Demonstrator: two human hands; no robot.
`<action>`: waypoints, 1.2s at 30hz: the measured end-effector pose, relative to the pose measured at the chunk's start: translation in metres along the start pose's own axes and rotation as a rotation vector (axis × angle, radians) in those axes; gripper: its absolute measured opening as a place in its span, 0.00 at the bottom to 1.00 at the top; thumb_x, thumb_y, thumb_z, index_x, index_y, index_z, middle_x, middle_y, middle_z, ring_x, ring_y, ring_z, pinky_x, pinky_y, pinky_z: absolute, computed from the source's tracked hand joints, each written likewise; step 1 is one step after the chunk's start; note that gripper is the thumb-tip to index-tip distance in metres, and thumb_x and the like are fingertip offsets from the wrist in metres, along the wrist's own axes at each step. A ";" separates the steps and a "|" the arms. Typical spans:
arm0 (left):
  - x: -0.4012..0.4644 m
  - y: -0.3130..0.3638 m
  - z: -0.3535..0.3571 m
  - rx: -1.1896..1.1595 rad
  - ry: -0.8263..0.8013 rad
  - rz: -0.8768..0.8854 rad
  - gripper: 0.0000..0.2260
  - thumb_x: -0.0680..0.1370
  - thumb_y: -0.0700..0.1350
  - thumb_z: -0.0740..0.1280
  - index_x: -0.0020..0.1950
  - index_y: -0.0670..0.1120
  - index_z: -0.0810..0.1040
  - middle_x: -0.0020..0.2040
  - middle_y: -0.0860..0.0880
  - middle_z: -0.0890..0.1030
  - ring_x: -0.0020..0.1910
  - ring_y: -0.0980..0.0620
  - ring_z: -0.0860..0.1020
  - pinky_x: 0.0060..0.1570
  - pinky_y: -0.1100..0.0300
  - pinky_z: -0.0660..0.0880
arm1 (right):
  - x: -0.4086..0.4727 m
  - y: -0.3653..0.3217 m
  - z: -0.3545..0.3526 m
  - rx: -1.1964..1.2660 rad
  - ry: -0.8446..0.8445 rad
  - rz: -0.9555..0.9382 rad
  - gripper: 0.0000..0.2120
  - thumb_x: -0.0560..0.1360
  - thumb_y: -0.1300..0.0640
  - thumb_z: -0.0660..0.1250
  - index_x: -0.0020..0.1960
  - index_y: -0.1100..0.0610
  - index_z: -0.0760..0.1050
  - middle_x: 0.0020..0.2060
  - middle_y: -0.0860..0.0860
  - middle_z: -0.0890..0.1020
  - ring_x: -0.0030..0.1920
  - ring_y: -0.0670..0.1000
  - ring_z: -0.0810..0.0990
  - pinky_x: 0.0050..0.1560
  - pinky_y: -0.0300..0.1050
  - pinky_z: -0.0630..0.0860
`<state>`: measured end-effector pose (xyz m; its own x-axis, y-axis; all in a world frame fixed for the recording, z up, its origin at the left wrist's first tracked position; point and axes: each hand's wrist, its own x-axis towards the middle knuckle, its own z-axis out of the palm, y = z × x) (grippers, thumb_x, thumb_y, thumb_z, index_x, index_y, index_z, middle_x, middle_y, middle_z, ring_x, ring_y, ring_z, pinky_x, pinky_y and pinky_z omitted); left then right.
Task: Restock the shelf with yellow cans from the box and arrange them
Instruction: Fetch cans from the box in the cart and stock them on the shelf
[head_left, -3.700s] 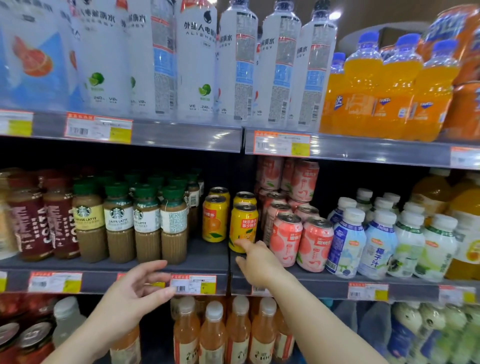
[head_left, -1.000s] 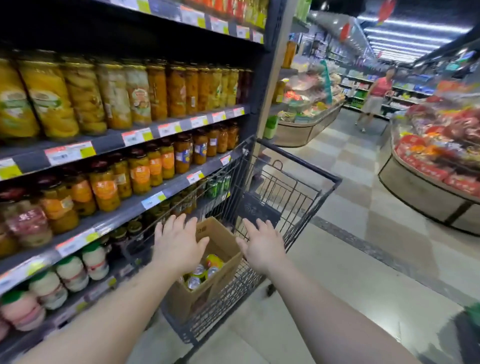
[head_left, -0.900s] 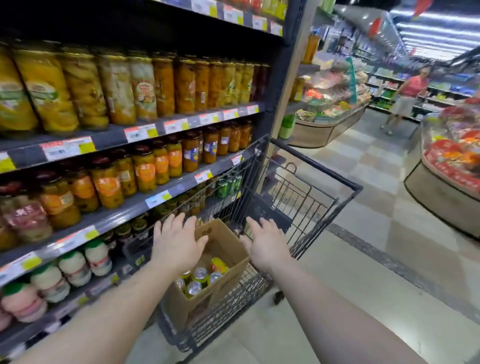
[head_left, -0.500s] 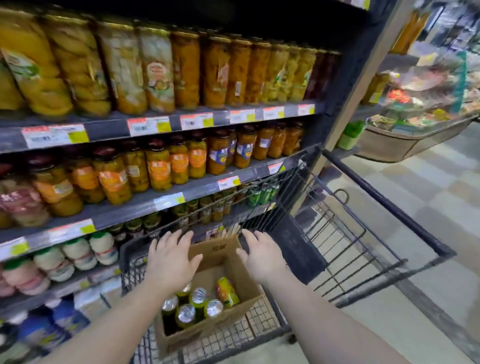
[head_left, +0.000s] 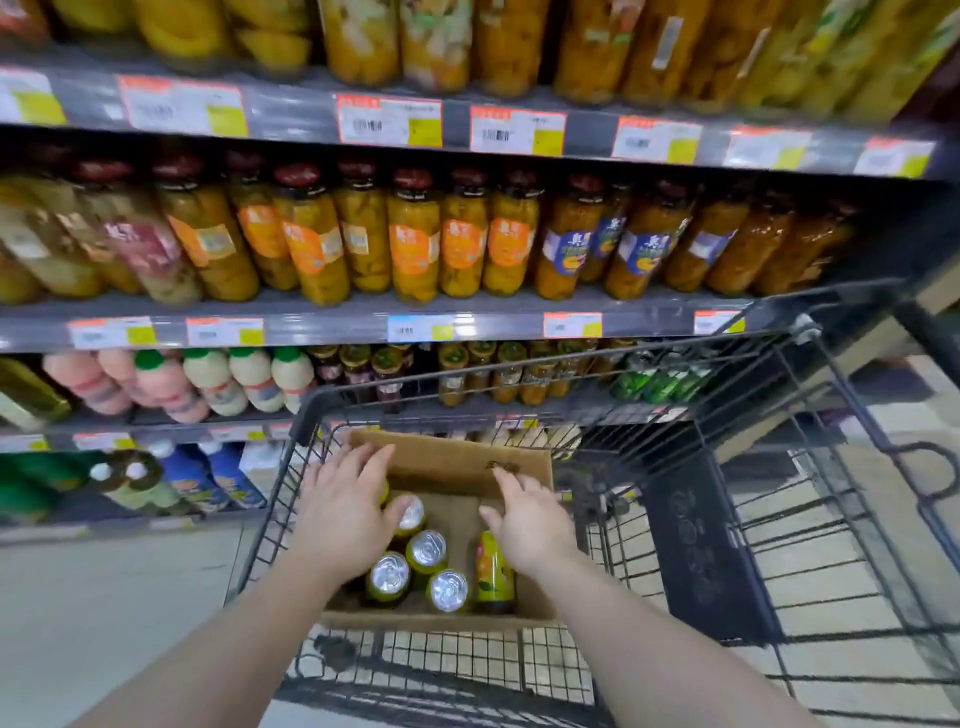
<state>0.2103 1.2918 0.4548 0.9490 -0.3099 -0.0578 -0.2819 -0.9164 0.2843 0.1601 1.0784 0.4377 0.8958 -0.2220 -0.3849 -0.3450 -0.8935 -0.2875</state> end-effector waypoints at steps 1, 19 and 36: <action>-0.001 -0.002 0.009 -0.005 -0.009 -0.008 0.29 0.76 0.60 0.63 0.74 0.51 0.65 0.73 0.47 0.69 0.74 0.43 0.62 0.73 0.44 0.56 | 0.004 0.002 0.011 0.003 -0.025 0.011 0.29 0.80 0.42 0.57 0.78 0.47 0.54 0.73 0.53 0.66 0.71 0.56 0.65 0.70 0.53 0.65; 0.005 -0.041 0.098 0.073 0.080 0.013 0.30 0.71 0.62 0.68 0.70 0.52 0.70 0.67 0.50 0.75 0.70 0.44 0.69 0.69 0.40 0.62 | 0.051 -0.001 0.136 -0.074 -0.517 0.093 0.34 0.68 0.36 0.71 0.62 0.60 0.74 0.59 0.56 0.79 0.55 0.56 0.78 0.50 0.44 0.72; -0.004 0.009 0.039 -0.068 -0.243 0.214 0.47 0.61 0.69 0.72 0.75 0.62 0.55 0.79 0.52 0.51 0.77 0.48 0.44 0.74 0.50 0.39 | -0.013 -0.035 -0.040 -0.026 -0.236 -0.215 0.26 0.64 0.45 0.72 0.59 0.52 0.74 0.50 0.49 0.81 0.50 0.53 0.79 0.45 0.43 0.75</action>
<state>0.1984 1.2755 0.4206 0.8053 -0.5528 -0.2140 -0.4537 -0.8071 0.3778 0.1716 1.0965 0.4877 0.8566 0.0676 -0.5115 -0.1445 -0.9203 -0.3636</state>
